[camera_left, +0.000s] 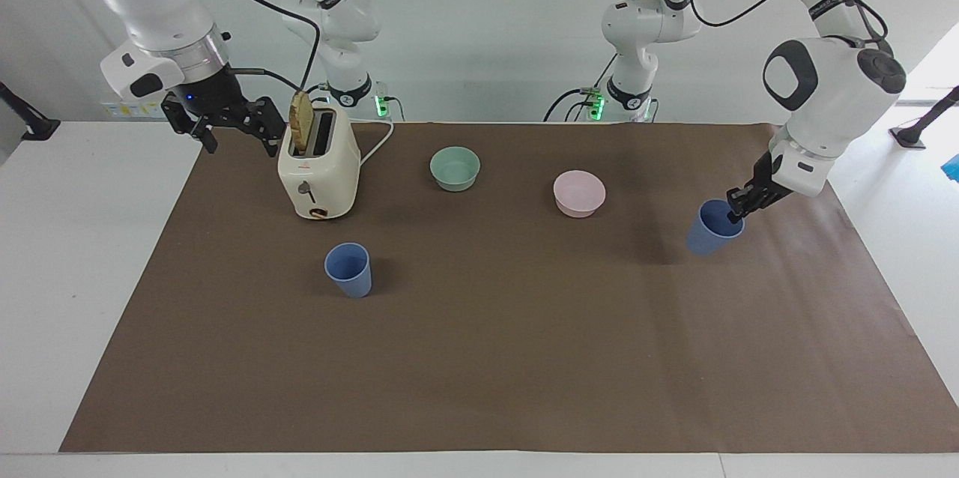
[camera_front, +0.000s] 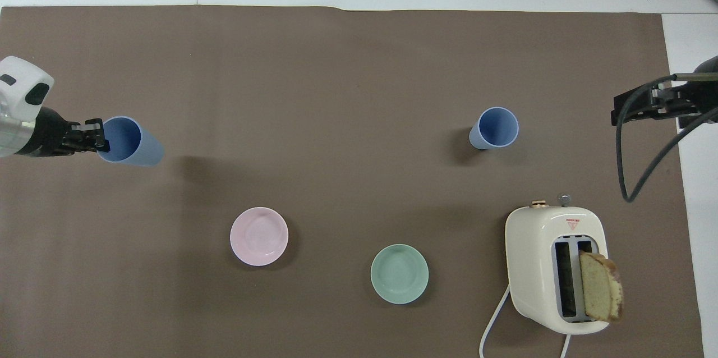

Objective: Stack blue cups with both arms
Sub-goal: 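Carry the blue cup with the left gripper toward the table center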

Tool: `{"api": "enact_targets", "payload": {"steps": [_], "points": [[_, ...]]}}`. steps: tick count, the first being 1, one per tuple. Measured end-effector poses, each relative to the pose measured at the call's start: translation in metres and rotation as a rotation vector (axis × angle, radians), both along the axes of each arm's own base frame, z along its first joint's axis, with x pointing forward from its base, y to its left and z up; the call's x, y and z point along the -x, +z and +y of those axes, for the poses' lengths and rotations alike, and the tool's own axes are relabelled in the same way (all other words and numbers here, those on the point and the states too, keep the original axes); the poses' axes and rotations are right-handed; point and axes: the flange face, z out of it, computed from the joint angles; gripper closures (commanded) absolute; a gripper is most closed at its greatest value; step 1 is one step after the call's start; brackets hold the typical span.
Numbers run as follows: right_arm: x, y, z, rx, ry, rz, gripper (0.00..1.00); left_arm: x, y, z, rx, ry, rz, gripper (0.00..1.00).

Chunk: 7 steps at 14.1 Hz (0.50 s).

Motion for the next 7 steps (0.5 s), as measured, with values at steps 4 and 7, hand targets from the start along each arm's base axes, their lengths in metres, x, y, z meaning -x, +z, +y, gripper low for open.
{"api": "enact_targets", "payload": {"steps": [4,7], "points": [[0.000,0.000,0.000,0.000,0.000,0.000,0.00,-0.003,0.024,-0.051,0.045,0.024,-0.016,1.00],[0.000,0.000,0.000,0.000,0.000,0.000,0.00,0.001,0.026,-0.111,0.056,0.028,-0.015,1.00]]}}
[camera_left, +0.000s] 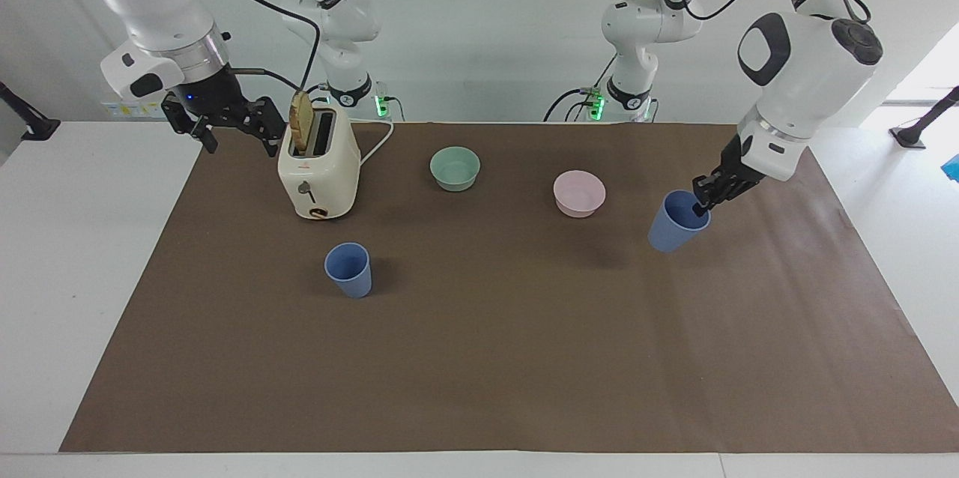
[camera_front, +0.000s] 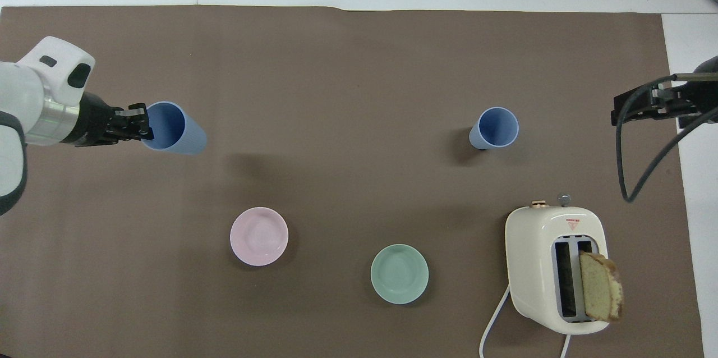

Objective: Stack blue cups with both arms
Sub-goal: 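Carry the blue cup with the left gripper toward the table center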

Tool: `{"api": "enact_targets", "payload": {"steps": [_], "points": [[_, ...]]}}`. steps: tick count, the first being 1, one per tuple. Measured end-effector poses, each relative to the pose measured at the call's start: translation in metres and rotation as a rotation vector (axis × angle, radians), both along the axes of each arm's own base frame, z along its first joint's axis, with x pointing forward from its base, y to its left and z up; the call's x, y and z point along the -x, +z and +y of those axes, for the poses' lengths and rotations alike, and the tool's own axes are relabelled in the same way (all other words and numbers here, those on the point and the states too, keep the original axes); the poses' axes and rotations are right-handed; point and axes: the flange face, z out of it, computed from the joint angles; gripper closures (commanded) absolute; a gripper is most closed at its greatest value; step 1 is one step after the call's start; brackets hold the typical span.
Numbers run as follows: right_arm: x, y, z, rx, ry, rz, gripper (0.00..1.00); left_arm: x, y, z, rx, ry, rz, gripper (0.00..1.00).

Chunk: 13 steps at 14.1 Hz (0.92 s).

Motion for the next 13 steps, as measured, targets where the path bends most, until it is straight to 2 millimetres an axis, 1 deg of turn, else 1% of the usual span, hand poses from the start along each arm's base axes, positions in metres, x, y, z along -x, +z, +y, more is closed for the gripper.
{"api": "enact_targets", "payload": {"steps": [3,4,5,6,8,9,12,13], "points": [[0.000,0.000,0.000,0.000,0.000,0.000,0.00,0.007,0.000,-0.063,0.017,0.013,-0.021,1.00],[0.000,0.000,0.000,0.000,0.000,0.000,0.00,0.010,-0.002,-0.083,0.024,0.019,-0.026,1.00],[0.000,0.000,0.000,0.000,0.000,0.000,0.00,0.012,-0.009,-0.105,0.031,0.019,-0.025,1.00],[0.000,0.000,0.000,0.000,0.000,0.000,0.00,0.014,-0.019,-0.125,0.033,0.014,-0.017,1.00],[0.000,0.000,0.000,0.000,0.000,0.000,0.00,0.017,-0.047,-0.164,0.025,0.005,-0.003,1.00],[0.000,0.000,0.000,0.000,0.000,0.000,0.00,0.018,-0.061,-0.179,0.025,0.004,0.000,1.00],[0.000,0.000,0.000,0.000,0.000,0.000,0.00,0.023,-0.096,-0.220,0.032,-0.010,0.007,1.00],[0.000,0.000,0.000,0.000,0.000,0.000,0.00,0.024,-0.102,-0.227,0.029,-0.015,0.008,1.00]]}}
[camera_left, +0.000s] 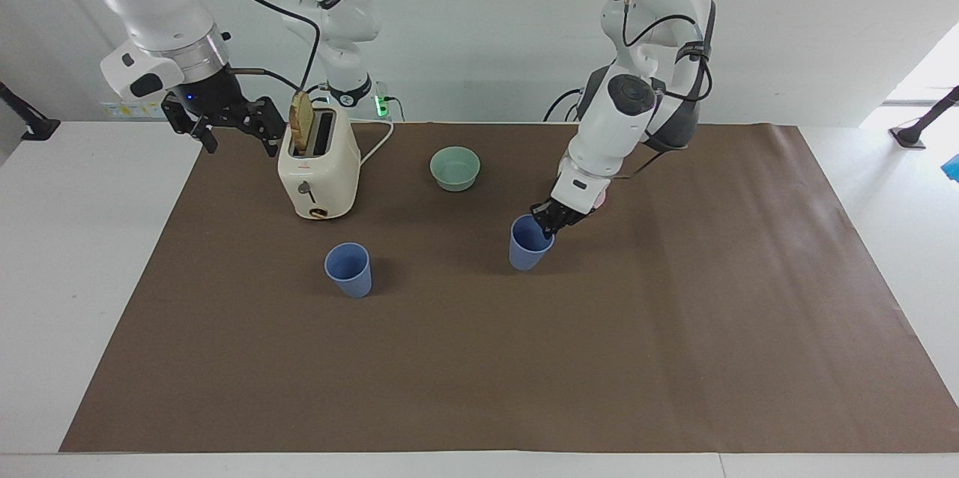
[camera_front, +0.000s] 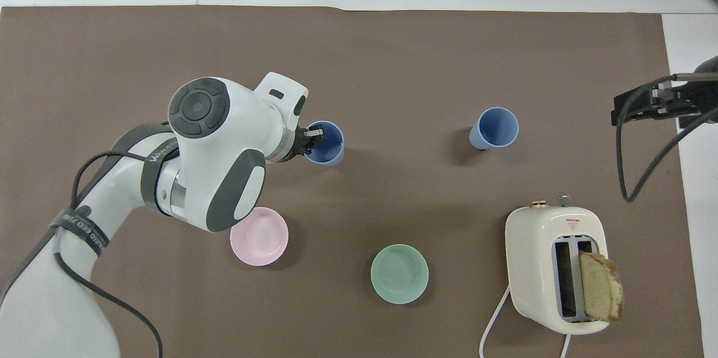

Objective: Stack blue cups with both arms
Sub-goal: 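Carry the blue cup with the left gripper toward the table center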

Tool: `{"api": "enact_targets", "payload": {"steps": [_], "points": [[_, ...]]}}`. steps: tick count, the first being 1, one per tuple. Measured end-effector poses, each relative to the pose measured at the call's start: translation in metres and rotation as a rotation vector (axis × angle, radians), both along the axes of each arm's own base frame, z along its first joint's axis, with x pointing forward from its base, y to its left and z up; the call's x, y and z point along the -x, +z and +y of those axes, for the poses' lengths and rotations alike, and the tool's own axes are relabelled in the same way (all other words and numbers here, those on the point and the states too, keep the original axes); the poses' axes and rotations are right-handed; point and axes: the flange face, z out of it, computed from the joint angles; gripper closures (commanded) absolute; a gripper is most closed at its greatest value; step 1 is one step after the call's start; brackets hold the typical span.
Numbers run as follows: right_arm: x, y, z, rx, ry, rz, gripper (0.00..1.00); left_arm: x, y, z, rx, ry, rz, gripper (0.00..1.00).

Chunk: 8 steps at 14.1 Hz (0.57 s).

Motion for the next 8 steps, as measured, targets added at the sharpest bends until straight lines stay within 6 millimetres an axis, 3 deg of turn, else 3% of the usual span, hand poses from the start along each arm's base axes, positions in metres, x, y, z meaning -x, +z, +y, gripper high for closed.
{"api": "enact_targets", "payload": {"steps": [8], "points": [[0.000,0.000,0.000,0.000,0.000,0.000,0.00,-0.006,-0.015,-0.001,-0.029,-0.016,-0.010,1.00]]}}
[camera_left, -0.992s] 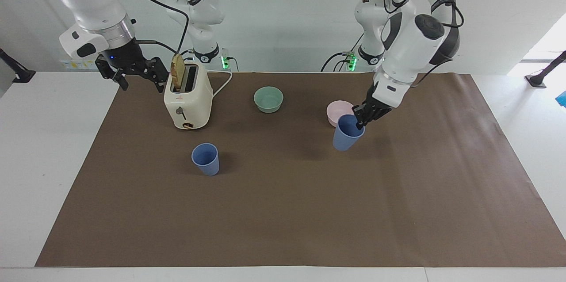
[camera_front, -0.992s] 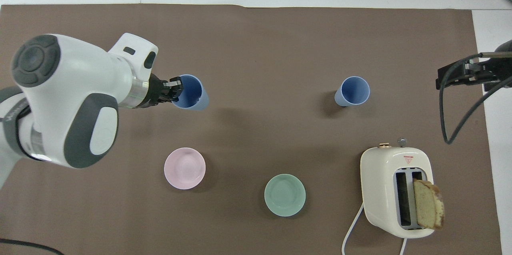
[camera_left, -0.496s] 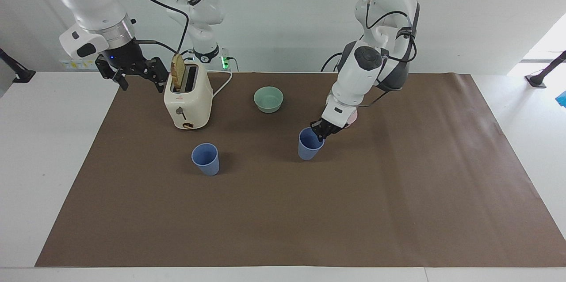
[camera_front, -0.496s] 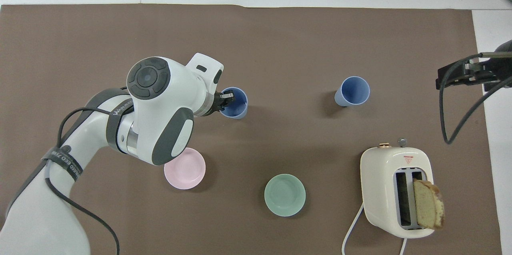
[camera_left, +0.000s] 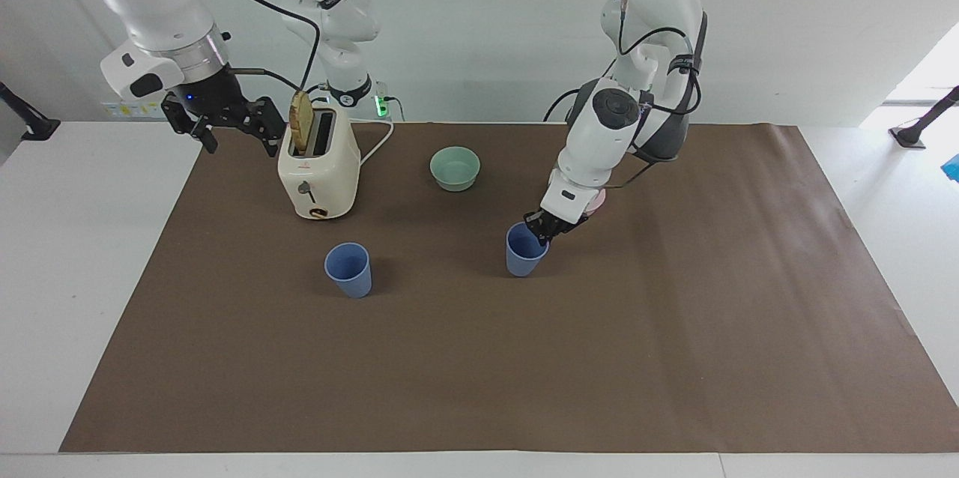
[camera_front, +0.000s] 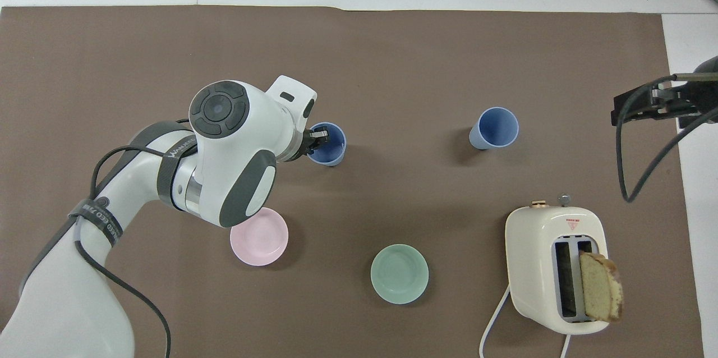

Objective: Stack blue cups with both arms
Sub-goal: 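Carry the blue cup with the left gripper toward the table center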

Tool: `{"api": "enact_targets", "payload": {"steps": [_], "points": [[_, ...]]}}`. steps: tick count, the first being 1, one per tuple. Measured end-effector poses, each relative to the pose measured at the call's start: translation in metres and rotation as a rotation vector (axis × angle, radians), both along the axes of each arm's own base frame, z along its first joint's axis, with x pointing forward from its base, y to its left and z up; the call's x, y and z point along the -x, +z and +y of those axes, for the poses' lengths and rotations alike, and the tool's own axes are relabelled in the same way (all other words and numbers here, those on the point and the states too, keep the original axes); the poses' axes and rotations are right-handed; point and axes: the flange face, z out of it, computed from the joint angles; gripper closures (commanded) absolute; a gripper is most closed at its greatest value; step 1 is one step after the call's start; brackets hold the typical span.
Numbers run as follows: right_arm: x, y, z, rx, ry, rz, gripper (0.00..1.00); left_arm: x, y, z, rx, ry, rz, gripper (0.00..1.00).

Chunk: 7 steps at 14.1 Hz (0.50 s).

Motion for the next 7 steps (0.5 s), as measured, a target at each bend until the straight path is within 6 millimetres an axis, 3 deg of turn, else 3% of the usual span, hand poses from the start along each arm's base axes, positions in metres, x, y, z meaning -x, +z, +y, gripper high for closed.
{"api": "enact_targets", "payload": {"steps": [7], "points": [[-0.0013,-0.0004,0.0026,-0.013,0.003,-0.011,0.00,-0.0048,0.0002,0.0015,0.002,0.005,-0.006,1.00]]}}
